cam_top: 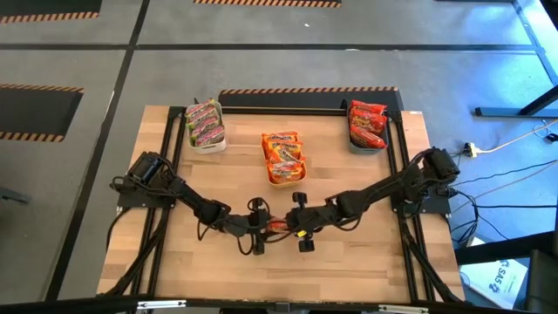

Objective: Sort Maruchan noodles
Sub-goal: Put the red noodle pack into the green bin

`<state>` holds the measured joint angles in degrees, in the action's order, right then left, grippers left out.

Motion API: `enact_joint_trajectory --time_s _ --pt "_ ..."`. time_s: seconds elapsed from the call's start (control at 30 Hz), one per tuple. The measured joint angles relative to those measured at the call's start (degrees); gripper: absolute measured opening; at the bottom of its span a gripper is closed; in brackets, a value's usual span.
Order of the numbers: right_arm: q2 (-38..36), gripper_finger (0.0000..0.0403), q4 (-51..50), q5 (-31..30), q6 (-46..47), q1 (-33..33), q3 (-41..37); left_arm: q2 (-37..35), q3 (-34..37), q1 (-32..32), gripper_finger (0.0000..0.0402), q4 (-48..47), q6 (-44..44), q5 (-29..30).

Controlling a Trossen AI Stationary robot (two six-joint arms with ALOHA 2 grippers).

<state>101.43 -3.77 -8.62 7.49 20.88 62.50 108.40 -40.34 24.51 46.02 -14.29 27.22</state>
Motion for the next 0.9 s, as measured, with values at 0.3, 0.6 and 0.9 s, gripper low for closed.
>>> enact_joint_trajectory --time_s 0.3,0.6,0.9 --pt "-5.1 0.0097 -10.9 -3.6 -0.8 0.7 2.4 -2.0 -0.1 1.1 0.0216 -1.4 -0.3 0.9" --pt "-16.9 0.0092 -33.8 -17.0 4.9 2.0 2.4 -2.5 0.0 1.5 0.0217 -6.5 -0.6 0.0" --pt "-30.8 0.0088 -56.5 -30.6 13.0 -3.3 -1.1 -2.5 0.0 1.2 0.0218 -6.6 -0.6 0.3"
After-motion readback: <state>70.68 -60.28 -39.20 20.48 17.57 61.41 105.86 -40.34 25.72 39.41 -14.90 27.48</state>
